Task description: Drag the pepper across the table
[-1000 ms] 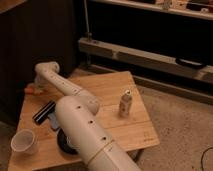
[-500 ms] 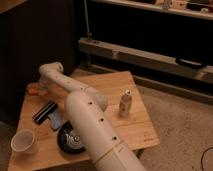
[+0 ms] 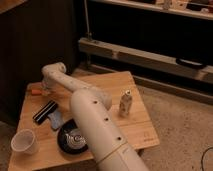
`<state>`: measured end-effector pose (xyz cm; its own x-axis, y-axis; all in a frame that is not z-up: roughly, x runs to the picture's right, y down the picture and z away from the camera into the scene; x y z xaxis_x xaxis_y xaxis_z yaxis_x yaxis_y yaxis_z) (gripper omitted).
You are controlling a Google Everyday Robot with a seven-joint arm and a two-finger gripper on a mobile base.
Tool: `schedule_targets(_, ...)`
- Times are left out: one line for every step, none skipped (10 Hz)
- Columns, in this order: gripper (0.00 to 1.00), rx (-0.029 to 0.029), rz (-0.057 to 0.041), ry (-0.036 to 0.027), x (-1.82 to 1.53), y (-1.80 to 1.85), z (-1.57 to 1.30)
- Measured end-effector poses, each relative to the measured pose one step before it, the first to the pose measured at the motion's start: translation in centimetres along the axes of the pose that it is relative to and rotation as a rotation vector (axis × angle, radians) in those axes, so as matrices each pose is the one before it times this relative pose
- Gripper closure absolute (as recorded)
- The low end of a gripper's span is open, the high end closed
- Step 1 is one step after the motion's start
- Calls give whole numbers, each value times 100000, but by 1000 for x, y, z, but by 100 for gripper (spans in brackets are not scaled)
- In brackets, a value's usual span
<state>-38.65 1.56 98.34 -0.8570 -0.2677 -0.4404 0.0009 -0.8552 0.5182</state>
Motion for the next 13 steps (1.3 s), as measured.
schedule_targets(62, -376, 737, -991, -1529, -600, -906)
schedule_targets(62, -387, 423, -1537, -1497, -638, -921)
schedule_targets(62, -343, 618, -2017, -1486, -608, -1005)
schedule_targets(62, -158, 550, -1132, -634, -268, -400)
schedule_targets(62, -135, 654, -1071, -703, -278, -408)
schedule_targets(62, -423, 1229, -1839, -1479, -403, -848)
schedule_targets(62, -127, 1026, -1406, -1295, -499, -616)
schedule_targets(62, -135, 1402, -1090, -1317, -542, -605)
schedule_targets(62, -143, 1403, -1409, -1643, -710, -734)
schedule_targets(62, -225, 782, -101, -265, 262, 11)
schedule_targets(62, -79, -243, -92, 58, 4, -47)
schedule_targets(62, 109, -405, 70, 123, -115, -80)
schedule_targets(62, -29, -190, -52, -10, -9, -15)
